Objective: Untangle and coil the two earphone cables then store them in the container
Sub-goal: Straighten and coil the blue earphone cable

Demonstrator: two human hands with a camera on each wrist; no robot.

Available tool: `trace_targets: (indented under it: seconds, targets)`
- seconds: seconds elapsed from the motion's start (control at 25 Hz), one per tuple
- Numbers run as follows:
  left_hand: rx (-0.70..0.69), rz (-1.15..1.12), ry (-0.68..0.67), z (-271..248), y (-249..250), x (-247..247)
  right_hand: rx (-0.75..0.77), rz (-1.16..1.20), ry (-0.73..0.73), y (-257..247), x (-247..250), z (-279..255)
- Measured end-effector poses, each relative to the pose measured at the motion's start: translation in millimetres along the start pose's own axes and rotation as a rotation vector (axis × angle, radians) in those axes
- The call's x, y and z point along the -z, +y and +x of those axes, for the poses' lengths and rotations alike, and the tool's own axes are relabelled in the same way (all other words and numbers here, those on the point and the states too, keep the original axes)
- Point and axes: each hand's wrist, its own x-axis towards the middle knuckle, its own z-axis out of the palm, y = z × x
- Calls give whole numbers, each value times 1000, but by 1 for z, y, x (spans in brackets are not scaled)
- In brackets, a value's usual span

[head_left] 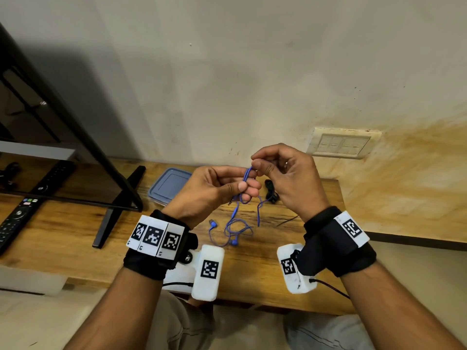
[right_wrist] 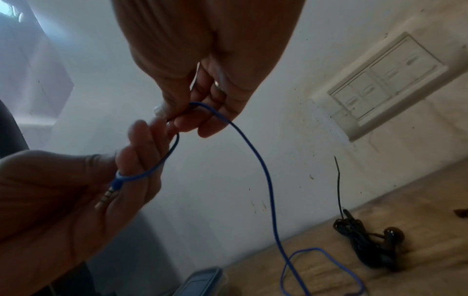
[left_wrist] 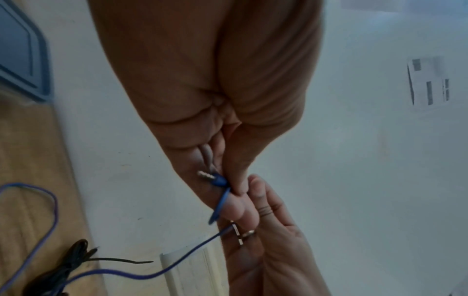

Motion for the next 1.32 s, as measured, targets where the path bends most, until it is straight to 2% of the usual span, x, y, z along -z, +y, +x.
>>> trace_targets:
  seconds: [0.08,0.2,0.4,0.56,0.72,0.84,0.92,1.0,1.08,1.16,1.24,1.32]
  targets:
    - [6,-20,22,-1,5,-1,-35,13,-89,-1,0,1]
    - [24,-37,21,-6,14,-4,-103,159,-181,-8,3,0]
    - [80,-8,-68,-10,23,-14,-28,90,-173,-16,3,-5]
    - [37,-14,-33,-10,20,-15,-82,105,-125,-12,-1,-6]
    - [-29,-34,-36,-11,13,-11,-119,143,-170,-11,-5,-5]
    - [-95,-88,20,-8,13,-8,-255,162,-168,-10,-15,-8]
    - [-137,-127,88,-4,13,-4,-308,18,-218,-12,-21,-13]
    - [-166,32,177,1,8,2,-211,-241,-312,-11,-22,-21]
    - [-163,482,254,4,2,7,-46,-430,-369,-12,-20,-26]
    - [-140,772,208,5,-2,9,81,-488,-344,-12,-12,-24]
    - [-128,787,86,4,0,6,173,-459,-246,-9,-2,-16]
    - [-98,661,-16,2,5,-1,259,-456,-111,-4,9,-7]
